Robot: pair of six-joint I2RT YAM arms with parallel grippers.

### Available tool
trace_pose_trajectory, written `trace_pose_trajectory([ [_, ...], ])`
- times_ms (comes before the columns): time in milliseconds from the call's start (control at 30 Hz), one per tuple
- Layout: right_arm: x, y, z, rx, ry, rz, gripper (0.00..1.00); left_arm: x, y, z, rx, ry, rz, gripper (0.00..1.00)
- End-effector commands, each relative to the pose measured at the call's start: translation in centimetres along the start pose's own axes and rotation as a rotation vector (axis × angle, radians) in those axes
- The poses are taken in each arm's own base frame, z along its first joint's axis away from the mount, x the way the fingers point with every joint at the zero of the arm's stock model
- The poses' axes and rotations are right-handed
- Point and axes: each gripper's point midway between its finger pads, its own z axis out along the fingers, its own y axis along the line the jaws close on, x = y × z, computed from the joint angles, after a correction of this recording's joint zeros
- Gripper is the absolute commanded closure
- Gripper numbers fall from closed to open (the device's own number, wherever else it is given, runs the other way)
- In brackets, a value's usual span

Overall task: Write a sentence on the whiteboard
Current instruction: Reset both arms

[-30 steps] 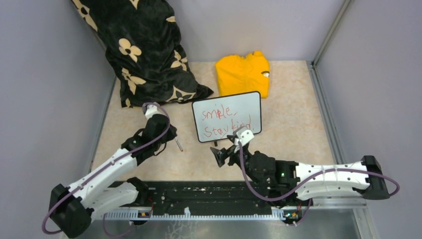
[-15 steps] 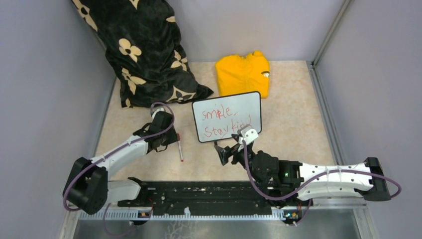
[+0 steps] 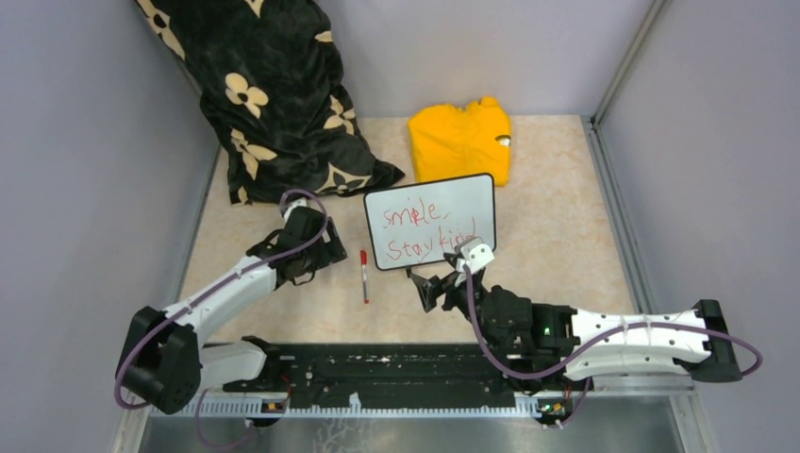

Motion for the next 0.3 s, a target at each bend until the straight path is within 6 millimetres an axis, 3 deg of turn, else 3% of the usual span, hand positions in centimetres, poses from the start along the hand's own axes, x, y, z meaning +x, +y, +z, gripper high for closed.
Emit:
trace_pose_trajectory([
  [0,-2.0,-0.6,-0.1,0.027,-0.042,0.041,0.24,-2.9,-0.5,-2.7,-0.009,-0.069,-0.062,0.06],
  [267,-2.3,-0.8,0.0,0.047,-0.053,0.042,0.24,-5.8,-2.0,-7.1,0.120,-0.187,-0.073,0.01],
])
